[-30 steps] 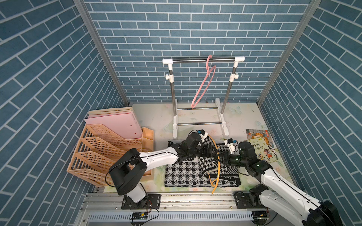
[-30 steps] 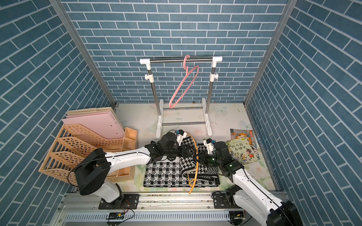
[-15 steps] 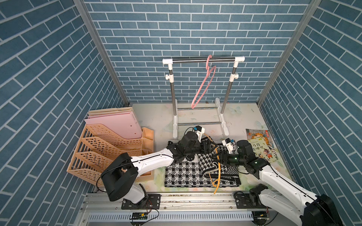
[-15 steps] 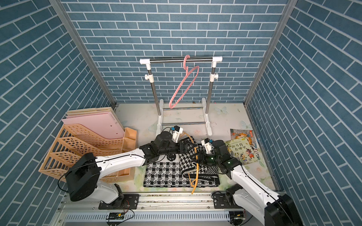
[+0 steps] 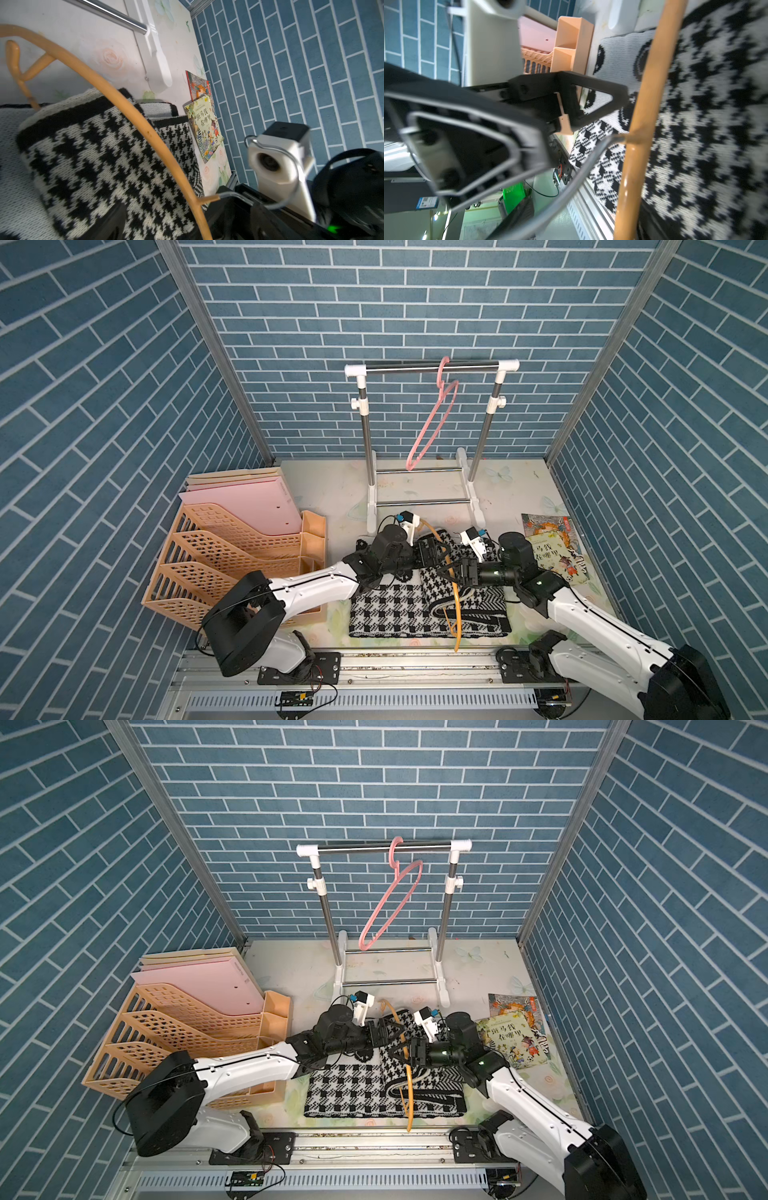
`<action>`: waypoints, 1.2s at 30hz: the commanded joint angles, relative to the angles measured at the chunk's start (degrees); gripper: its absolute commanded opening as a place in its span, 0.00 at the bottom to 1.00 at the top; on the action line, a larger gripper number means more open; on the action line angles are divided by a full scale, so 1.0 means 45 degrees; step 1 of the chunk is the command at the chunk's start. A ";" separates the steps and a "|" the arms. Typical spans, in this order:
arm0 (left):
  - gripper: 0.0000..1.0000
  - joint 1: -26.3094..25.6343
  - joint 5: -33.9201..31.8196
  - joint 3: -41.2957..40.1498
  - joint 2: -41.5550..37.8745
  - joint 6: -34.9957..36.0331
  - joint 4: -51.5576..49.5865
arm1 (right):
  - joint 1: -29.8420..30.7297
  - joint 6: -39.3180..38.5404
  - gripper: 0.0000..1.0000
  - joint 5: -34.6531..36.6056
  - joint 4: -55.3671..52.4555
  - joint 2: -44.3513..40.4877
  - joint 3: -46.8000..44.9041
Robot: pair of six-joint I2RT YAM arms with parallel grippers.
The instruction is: Hang the scarf on the hanger
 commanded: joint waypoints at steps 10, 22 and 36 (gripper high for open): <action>1.00 0.0885 0.0185 -0.1867 -0.1524 -0.0897 0.1024 | 0.2441 -0.1833 0.96 0.0544 0.0082 0.1890 0.1445; 1.00 0.1083 -0.1226 -0.3026 -0.3459 -0.1786 0.1086 | 0.2971 -0.2631 1.00 0.1332 -0.0778 0.2528 0.2019; 0.98 0.1239 -0.0588 -0.3398 -0.3299 -0.2168 0.1613 | 0.2663 -0.5294 0.99 0.3975 -0.5514 0.1779 0.3312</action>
